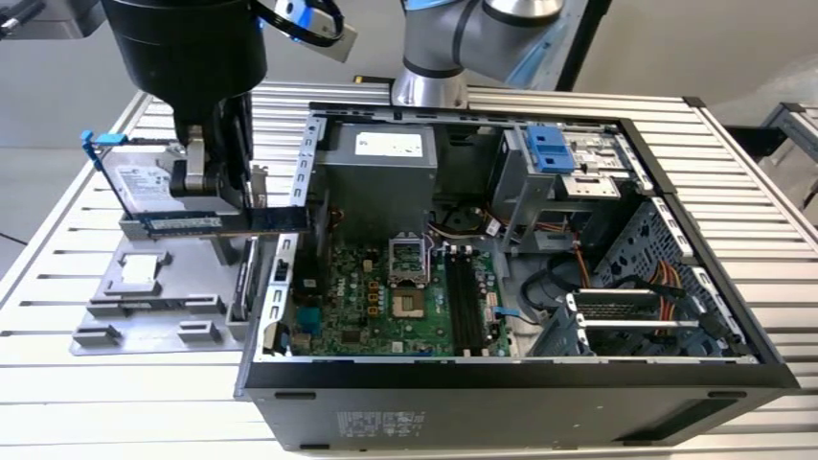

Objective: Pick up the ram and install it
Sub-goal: 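Pick up the ram and move it above insertion slot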

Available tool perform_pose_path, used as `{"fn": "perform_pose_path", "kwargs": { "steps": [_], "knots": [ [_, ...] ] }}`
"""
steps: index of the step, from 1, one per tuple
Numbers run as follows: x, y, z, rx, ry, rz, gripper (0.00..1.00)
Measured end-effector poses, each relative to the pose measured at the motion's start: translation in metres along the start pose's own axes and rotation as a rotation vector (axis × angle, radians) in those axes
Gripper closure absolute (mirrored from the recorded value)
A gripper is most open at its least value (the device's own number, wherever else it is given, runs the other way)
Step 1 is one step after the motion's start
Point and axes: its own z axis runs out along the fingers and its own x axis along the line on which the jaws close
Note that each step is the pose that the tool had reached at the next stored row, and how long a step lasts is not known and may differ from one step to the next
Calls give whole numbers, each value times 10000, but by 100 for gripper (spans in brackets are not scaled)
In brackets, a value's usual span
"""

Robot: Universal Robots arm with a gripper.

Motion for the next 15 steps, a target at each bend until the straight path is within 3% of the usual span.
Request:
{"fn": "perform_pose_path", "kwargs": {
  "steps": [15],
  "knots": [
    [8, -117, -5, -1, 1, 1, 100]
  ]
}}
